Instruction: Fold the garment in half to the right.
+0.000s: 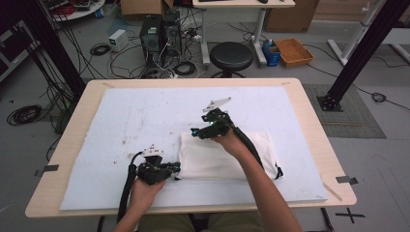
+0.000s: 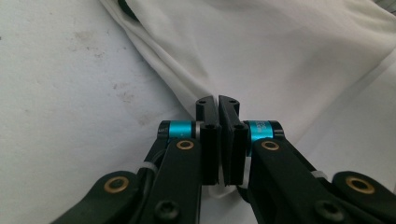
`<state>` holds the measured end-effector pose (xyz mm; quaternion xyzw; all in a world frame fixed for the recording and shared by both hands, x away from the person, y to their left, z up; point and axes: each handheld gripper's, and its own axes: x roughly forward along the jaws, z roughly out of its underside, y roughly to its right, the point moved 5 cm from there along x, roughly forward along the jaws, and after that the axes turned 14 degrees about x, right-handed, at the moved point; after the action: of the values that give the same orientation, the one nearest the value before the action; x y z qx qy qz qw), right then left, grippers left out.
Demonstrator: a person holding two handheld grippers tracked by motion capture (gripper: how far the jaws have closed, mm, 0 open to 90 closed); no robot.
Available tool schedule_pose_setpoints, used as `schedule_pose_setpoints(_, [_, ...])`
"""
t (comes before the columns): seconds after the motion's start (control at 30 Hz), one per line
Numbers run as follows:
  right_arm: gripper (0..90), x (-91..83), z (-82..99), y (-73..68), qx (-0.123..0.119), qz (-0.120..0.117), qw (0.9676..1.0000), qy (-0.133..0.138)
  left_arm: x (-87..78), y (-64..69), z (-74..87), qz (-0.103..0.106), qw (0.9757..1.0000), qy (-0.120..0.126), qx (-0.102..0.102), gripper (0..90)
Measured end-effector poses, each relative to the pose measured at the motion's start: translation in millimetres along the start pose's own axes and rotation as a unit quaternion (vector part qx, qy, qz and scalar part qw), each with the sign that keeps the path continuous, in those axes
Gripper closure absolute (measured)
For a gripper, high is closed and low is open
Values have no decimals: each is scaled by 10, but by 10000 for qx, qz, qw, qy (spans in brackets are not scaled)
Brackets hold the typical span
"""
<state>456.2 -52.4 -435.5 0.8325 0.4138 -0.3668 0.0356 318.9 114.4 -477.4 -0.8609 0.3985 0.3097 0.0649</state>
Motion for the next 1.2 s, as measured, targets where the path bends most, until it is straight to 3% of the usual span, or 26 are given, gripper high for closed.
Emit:
schedule_pose_setpoints(0.23, [422, 377, -38, -176, -216, 6, 9986, -487, 0, -6, 6, 37, 10000, -21, 0, 871])
schedule_pose_setpoints(0.37, [591, 525, 32, -206, -495, 157, 9940, -963, -1, -7, 8, 47, 10000, -38, 8, 871])
schedule_pose_setpoints(0.4, [611, 547, 49, -222, -570, 122, 9931, -1021, 0, -7, 9, 48, 10000, -43, 8, 871])
schedule_pose_setpoints(0.53, [846, 551, 55, -300, -857, -9, 9906, -1066, -6, -6, -6, 17, 10000, 3, 11, 871])
schedule_pose_setpoints(0.57, [867, 535, 49, -309, -911, 10, 9904, -1044, -19, 2, -21, 12, 10000, 60, 39, 872])
schedule_pose_setpoints(0.73, [870, 365, -12, -275, -700, -187, 9950, -681, -99, 70, -135, 138, 9991, 368, 131, 872])
schedule_pose_setpoints(0.9, [871, 155, -53, -215, -618, -275, 9971, -345, -122, 99, -202, 331, 9979, 557, -46, 872])
schedule_pose_setpoints(0.97, [872, 0, -44, -155, -698, -208, 9972, -172, -123, 153, -306, 510, 9960, 732, -83, 872])
schedule_pose_setpoints(1.2, [872, -376, -41, 9, -533, -218, 9980, 246, -14, 359, -636, 912, 9911, 964, 63, 872])
